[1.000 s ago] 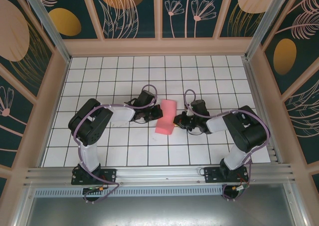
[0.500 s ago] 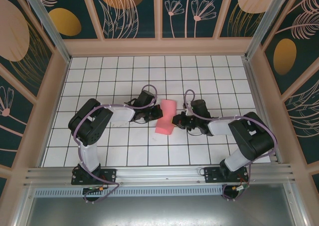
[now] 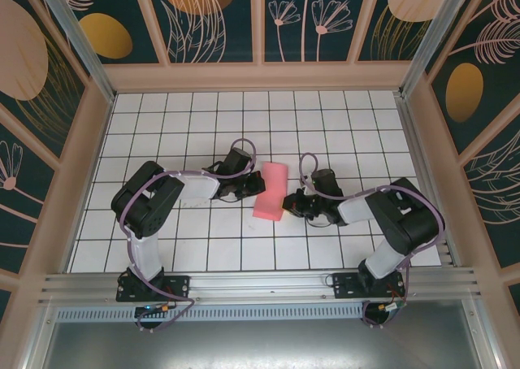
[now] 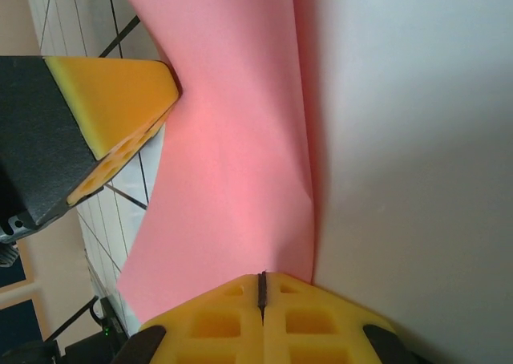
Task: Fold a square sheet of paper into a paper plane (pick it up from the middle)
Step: Fold the square sheet of paper in half at the center of the table.
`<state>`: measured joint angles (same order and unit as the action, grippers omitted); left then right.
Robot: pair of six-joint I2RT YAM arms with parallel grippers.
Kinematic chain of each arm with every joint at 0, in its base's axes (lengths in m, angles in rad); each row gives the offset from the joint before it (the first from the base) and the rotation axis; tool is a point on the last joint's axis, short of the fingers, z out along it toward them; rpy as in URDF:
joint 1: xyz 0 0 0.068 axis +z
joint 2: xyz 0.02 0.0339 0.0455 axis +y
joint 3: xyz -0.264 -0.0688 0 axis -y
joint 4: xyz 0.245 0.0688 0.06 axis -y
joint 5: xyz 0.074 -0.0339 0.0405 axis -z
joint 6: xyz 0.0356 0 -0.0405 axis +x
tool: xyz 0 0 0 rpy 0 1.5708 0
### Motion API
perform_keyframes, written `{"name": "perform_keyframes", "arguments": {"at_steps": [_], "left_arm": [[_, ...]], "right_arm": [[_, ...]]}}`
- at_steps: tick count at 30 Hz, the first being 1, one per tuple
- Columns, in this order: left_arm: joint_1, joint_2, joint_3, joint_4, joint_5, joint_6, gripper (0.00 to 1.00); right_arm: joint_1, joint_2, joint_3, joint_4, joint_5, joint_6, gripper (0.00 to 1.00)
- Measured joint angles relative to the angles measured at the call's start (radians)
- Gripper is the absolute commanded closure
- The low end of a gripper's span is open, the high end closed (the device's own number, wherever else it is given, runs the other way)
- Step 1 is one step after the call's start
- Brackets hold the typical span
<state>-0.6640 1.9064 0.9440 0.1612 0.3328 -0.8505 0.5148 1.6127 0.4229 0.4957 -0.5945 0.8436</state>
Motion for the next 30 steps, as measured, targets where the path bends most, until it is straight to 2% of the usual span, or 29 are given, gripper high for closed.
{"name": "perform_keyframes", "arguments": {"at_steps": [9,22,30], "left_arm": [[0.0,-0.001,-0.002,0.003,0.0,0.0,1.0],[0.0,-0.001,-0.005,0.01,0.0,0.0,1.0],[0.0,-0.002,-0.006,0.011,0.0,0.0,1.0]], "right_arm": [[0.069,-0.055,0.008,-0.033,0.018,0.001,1.0],[0.071,-0.039,-0.047,0.02,0.04,0.004,1.0],[0.08,-0.122,-0.047,-0.028,0.043,0.004,1.0]]}}
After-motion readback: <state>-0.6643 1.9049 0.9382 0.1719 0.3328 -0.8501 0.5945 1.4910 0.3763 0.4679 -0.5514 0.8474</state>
